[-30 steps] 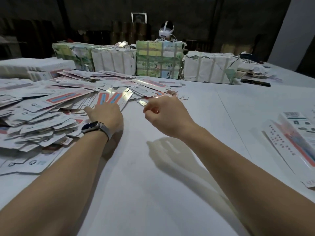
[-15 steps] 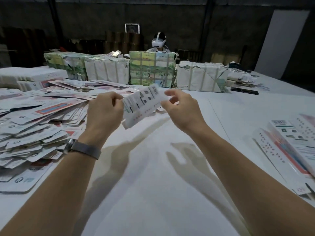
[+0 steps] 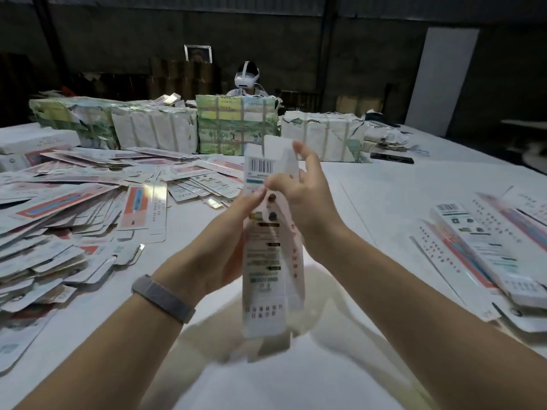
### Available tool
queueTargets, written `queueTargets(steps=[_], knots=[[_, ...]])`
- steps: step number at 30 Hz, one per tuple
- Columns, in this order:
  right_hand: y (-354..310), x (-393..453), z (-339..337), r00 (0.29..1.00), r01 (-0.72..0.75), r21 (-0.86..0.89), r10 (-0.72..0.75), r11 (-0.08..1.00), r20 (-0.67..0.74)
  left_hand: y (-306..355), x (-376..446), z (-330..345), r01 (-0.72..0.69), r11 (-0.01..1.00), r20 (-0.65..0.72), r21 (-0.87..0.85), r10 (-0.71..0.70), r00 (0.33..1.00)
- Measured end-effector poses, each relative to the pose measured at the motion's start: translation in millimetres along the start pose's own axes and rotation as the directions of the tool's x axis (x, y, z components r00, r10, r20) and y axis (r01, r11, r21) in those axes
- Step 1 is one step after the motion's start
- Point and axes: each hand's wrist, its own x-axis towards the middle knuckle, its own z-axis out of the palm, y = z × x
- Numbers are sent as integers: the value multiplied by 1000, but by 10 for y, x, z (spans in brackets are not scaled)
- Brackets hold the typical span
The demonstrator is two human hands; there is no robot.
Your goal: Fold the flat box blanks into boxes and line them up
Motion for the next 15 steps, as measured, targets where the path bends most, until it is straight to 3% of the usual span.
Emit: queueTargets(steps=[3, 6, 8, 12, 15], knots=[[17, -71, 32, 993, 118, -251, -113, 961, 32, -20, -39, 78, -25, 995, 9, -97, 26, 1000], [24, -112, -6, 994, 106, -437, -99, 893, 38, -46, -40, 142, -9, 991, 160, -131, 31, 987], [23, -135, -50, 998, 37, -371, -17, 928, 59, -48, -8, 157, -25, 993, 186, -115, 46, 981], [-38, -157, -147, 984, 35, -221, 5, 975, 176, -84, 88, 90, -69, 997, 30, 29, 68, 997], [-55, -169, -208, 974, -52, -153, 84, 987, 212, -134, 97, 53, -143, 988, -39, 56, 146, 989]])
